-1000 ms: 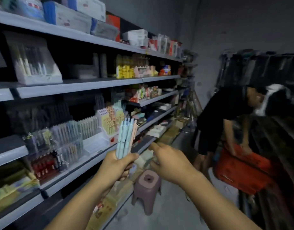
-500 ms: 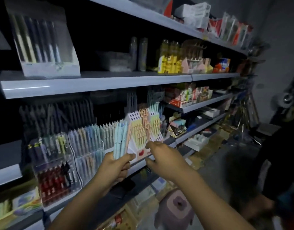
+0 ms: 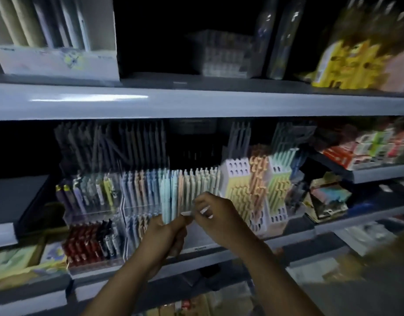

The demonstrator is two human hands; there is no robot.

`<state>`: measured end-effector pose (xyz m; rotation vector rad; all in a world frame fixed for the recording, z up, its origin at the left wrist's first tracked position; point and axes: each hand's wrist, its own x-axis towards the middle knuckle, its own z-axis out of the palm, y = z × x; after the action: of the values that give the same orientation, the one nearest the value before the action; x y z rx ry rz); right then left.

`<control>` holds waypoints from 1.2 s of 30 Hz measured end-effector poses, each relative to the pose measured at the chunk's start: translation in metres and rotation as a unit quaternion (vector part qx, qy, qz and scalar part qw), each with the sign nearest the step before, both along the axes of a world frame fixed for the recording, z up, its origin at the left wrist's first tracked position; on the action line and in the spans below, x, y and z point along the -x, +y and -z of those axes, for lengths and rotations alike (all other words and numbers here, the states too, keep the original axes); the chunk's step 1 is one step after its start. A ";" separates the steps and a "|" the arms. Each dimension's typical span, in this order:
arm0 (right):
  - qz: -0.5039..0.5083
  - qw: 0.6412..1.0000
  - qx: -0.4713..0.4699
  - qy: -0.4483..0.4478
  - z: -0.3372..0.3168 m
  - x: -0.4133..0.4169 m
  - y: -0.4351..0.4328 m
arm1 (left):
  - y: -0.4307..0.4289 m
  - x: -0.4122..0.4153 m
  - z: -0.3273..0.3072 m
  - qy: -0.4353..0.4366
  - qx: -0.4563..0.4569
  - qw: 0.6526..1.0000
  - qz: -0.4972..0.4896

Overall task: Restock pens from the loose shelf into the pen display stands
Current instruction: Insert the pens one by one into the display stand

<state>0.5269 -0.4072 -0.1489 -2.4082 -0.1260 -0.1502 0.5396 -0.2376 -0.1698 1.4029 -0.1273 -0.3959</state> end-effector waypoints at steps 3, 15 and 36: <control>-0.046 0.996 -0.080 0.005 0.016 -0.022 0.003 | -0.005 -0.003 0.009 0.031 -0.001 0.999 -0.040; -0.076 0.951 -0.292 0.063 0.061 -0.052 0.054 | 0.030 -0.006 0.049 0.072 -0.024 0.993 -0.087; 0.129 0.953 -0.256 -0.098 0.138 -0.064 0.104 | 0.105 -0.023 0.126 0.070 -0.033 0.976 -0.202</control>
<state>0.5907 -0.3032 -0.2872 -1.8771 0.1281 -0.4815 0.5621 -0.1324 -0.2954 1.4211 0.2868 -0.1594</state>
